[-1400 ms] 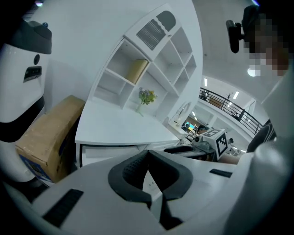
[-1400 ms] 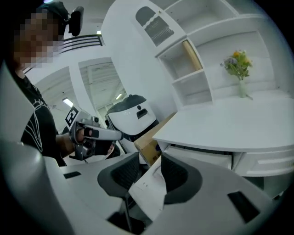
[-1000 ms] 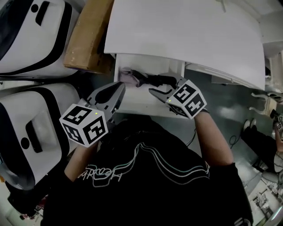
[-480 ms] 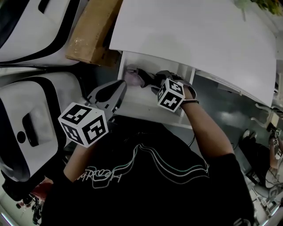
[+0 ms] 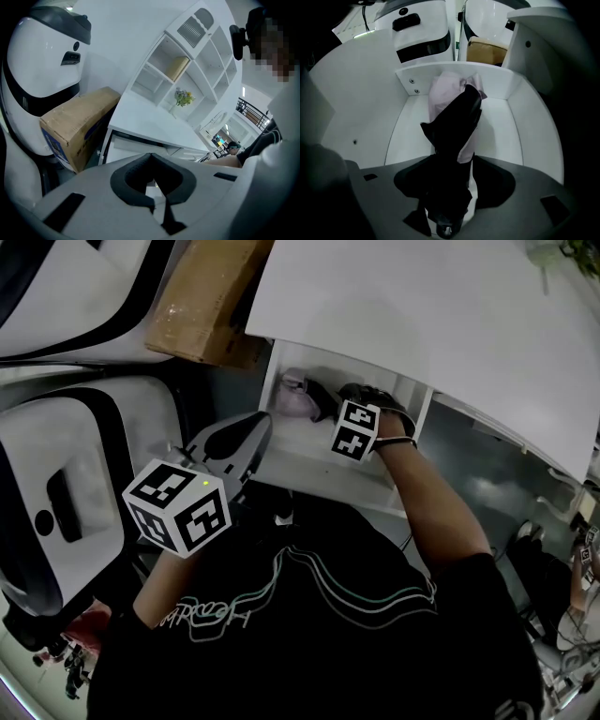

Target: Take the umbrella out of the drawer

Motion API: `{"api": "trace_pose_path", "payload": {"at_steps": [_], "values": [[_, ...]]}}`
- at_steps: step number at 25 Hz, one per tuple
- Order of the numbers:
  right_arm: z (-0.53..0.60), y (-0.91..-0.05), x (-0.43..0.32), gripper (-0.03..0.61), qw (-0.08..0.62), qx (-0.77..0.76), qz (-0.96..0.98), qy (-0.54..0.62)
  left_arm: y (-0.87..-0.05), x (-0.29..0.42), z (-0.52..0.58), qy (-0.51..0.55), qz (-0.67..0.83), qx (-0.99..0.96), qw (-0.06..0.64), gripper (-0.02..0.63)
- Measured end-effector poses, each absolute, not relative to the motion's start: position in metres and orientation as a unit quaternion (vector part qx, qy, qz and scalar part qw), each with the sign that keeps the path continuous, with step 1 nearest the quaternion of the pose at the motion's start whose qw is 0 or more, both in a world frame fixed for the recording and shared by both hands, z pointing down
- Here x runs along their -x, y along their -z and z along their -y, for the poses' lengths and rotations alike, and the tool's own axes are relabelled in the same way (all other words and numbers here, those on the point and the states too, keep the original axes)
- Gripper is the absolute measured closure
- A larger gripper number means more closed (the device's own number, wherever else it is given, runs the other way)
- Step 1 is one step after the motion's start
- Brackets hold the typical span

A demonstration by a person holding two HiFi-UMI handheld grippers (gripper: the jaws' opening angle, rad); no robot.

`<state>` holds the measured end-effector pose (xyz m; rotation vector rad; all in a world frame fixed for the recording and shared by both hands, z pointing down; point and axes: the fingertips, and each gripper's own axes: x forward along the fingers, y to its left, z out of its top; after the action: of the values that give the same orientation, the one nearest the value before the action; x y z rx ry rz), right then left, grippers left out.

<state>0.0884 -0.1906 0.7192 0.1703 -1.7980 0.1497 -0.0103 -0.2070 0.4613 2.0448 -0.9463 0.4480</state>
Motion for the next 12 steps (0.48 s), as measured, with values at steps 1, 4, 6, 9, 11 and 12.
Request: {"api": "trace_pose_path", "payload": {"at_steps": [1, 4, 6, 9, 11, 12], "values": [[0.191, -0.722, -0.088, 0.341, 0.619, -0.073, 0.779, -0.068, -0.463, 0.012, 0.207, -0.178, 0.377, -0.811, 0.411, 0.594], [0.193, -0.727, -0.087, 0.337, 0.621, -0.066, 0.776, -0.087, -0.466, 0.016, 0.206, -0.177, 0.379, -0.808, 0.415, 0.594], [0.192, -0.727, -0.087, 0.336, 0.622, -0.059, 0.775, -0.096, -0.467, 0.018, 0.205, -0.176, 0.380, -0.807, 0.417, 0.594], [0.192, -0.727, -0.087, 0.334, 0.627, -0.052, 0.771, -0.098, -0.467, 0.020, 0.206, -0.172, 0.381, -0.807, 0.418, 0.594], [0.195, -0.727, -0.088, 0.334, 0.634, -0.051, 0.765, -0.097, -0.468, 0.022, 0.208, -0.169, 0.382, -0.806, 0.420, 0.594], [0.196, -0.726, -0.088, 0.336, 0.637, -0.052, 0.763, -0.096, -0.468, 0.023, 0.209, -0.168, 0.382, -0.806, 0.421, 0.594]]}}
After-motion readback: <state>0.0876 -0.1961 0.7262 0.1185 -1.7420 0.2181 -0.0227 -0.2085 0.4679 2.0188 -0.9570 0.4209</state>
